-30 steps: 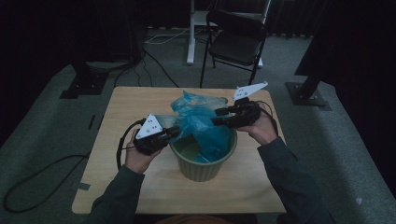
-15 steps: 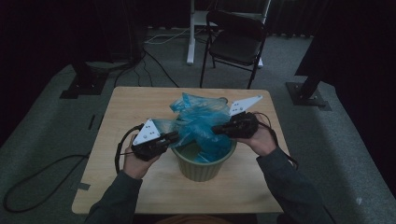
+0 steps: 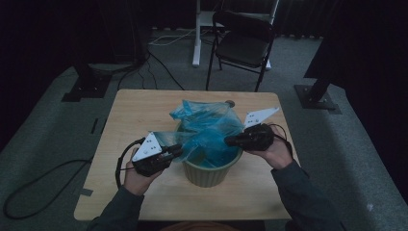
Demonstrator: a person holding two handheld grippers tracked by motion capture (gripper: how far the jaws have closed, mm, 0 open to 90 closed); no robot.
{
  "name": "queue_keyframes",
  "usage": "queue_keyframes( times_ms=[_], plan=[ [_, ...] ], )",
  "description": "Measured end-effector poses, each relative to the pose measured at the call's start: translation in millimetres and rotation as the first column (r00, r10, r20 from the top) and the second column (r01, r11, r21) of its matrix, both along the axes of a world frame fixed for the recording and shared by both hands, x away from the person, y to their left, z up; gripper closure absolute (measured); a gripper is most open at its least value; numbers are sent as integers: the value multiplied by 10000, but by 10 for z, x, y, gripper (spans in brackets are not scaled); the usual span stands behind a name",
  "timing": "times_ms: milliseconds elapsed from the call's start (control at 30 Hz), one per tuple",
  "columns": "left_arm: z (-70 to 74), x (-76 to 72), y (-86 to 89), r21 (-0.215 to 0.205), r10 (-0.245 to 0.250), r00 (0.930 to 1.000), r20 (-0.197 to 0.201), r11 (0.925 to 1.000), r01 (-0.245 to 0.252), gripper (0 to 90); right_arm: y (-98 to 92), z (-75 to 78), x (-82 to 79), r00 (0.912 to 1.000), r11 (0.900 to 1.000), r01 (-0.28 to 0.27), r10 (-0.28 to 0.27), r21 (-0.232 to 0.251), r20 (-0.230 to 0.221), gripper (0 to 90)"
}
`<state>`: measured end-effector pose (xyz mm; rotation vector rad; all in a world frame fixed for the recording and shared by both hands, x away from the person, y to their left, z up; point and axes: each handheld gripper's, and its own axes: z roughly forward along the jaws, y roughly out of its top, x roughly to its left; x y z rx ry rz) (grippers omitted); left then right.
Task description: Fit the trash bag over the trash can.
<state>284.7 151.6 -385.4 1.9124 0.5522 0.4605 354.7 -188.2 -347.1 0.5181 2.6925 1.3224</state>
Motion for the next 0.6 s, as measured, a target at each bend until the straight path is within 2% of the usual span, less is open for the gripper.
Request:
queue_keyframes(
  times_ms=[100, 300, 367, 600],
  plan=[
    [-15, -35, 21, -133, 48, 10000, -16, 9999, -48, 800, 12, -37, -3, 10000, 10000, 14, -14, -47, 14, 839],
    [-17, -27, 15, -139, 65, 10000, -2, 9999, -65, 799, 27, -100, 13, 9999, 9999, 163, -163, -15, 23, 814],
    [-19, -16, 18, -147, 54, 10000, -49, 9999, -55, 796, 21, -112, 16, 9996, 9996, 279, -279, 69, 44, 781],
    [-30, 12, -11, -118, 152, 9999, -10, 9998, -152, 787, -1, -138, 3, 9987, 9981, 450, -460, 428, 219, 782]
  ],
)
